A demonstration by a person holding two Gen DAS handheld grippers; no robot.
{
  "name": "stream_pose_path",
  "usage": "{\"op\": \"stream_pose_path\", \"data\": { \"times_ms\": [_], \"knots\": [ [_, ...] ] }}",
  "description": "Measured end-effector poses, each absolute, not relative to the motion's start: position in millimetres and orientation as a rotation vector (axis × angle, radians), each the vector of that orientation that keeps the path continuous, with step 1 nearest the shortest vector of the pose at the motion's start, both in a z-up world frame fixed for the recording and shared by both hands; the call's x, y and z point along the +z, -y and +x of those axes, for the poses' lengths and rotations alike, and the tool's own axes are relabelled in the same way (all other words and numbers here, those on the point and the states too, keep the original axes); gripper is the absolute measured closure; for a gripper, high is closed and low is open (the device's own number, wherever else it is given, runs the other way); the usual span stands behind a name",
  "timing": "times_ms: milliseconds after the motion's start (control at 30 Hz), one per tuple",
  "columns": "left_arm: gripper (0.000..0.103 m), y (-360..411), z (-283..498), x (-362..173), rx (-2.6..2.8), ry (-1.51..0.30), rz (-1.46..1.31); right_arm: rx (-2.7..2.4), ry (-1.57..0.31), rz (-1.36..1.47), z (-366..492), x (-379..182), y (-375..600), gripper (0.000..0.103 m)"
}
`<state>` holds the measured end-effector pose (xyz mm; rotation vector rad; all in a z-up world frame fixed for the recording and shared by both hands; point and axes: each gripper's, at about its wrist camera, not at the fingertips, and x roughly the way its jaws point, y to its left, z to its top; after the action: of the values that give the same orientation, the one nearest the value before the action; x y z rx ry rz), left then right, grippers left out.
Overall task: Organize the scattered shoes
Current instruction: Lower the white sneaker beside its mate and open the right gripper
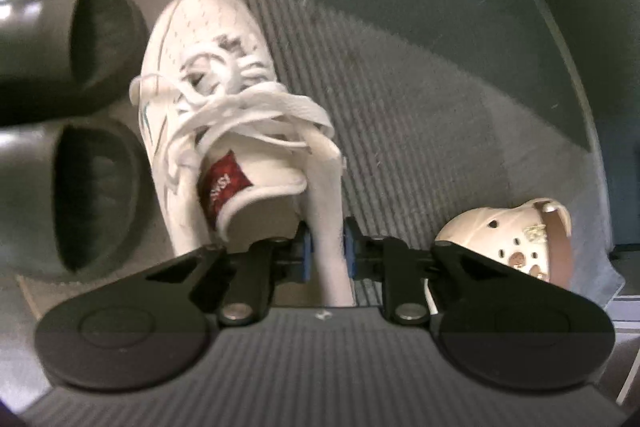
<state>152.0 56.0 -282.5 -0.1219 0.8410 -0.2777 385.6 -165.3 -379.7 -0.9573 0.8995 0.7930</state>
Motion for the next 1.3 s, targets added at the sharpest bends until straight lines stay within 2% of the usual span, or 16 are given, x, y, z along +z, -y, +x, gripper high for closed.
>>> {"op": "stream_pose_path", "data": {
  "times_ms": [200,333,467,733,800,833,1100,1300],
  "knots": [
    [0.001,-62.2,144.7,-277.5,-0.262,-0.833,-0.161,0.708,-0.798,-0.773,346.6,-356.3,190.0,0.086],
    [0.001,-62.3,138.9,-274.2,-0.269,-0.826,-0.193,0.587,-0.771,-0.550,323.5,-331.8,215.2,0.086],
    [0.001,-58.3,131.8,-269.4,-0.288,-0.810,-0.194,0.453,-0.803,-0.289,296.3,-310.8,252.1,0.086],
    [0.001,-48.4,118.3,-261.8,-0.297,-0.781,-0.186,0.265,-0.936,0.065,218.5,-314.7,302.6,0.086],
    [0.001,-44.4,115.8,-261.3,-0.298,-0.779,-0.179,0.255,-0.949,0.132,203.7,-318.4,308.3,0.099],
    [0.001,-41.7,114.9,-260.8,-0.299,-0.778,-0.174,0.264,-0.930,0.226,178.7,-315.2,318.0,0.099],
    [0.001,-18.2,112.5,-259.9,-0.335,-0.774,-0.125,0.324,-0.900,0.087,114.8,-318.7,303.6,0.099],
    [0.001,-7.5,109.7,-261.5,-0.354,-0.781,-0.106,0.361,-0.867,0.170,115.5,-337.0,292.0,0.096]
  ]
}}
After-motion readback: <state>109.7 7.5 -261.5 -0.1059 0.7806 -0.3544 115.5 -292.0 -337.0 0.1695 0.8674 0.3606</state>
